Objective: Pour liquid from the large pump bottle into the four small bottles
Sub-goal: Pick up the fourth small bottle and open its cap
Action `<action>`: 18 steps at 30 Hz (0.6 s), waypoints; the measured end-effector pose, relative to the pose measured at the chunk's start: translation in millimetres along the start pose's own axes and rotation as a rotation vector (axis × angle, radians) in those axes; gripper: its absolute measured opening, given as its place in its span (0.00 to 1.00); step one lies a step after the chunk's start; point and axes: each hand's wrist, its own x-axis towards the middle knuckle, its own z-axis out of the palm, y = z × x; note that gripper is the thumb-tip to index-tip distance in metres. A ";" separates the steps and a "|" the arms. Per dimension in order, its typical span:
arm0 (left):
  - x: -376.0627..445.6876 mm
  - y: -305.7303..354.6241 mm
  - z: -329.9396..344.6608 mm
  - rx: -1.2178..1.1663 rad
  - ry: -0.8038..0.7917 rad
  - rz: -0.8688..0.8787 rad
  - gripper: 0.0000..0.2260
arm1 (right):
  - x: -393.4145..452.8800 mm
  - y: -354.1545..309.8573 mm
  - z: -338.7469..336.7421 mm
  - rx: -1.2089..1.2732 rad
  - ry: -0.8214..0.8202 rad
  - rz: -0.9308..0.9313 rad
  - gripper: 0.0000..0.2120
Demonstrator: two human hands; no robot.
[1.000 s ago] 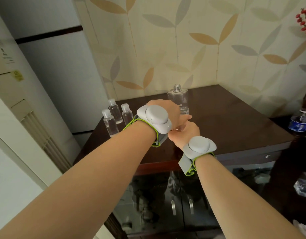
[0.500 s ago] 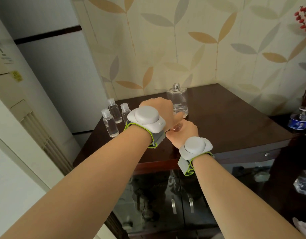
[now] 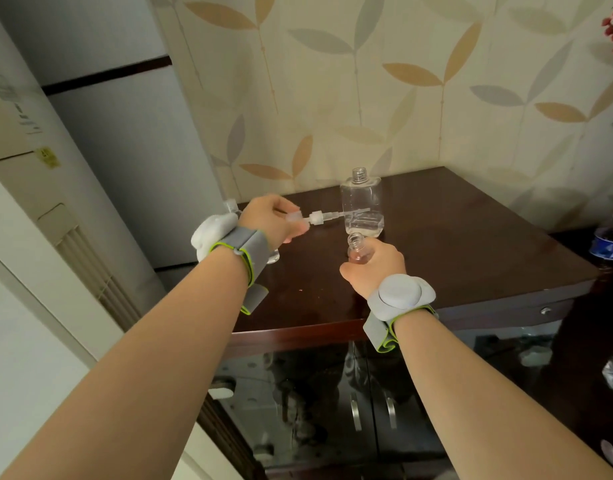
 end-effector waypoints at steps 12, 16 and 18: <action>4.6 -29.8 7.7 0.097 -0.002 -0.075 0.09 | 0.7 1.6 0.8 -0.005 0.006 0.001 0.07; 3.5 -38.3 11.5 0.063 -0.062 -0.129 0.08 | 0.5 2.2 1.3 -0.013 0.011 -0.007 0.08; 3.0 -43.8 12.5 0.239 -0.047 -0.079 0.12 | 1.0 2.6 1.4 -0.002 0.011 -0.006 0.08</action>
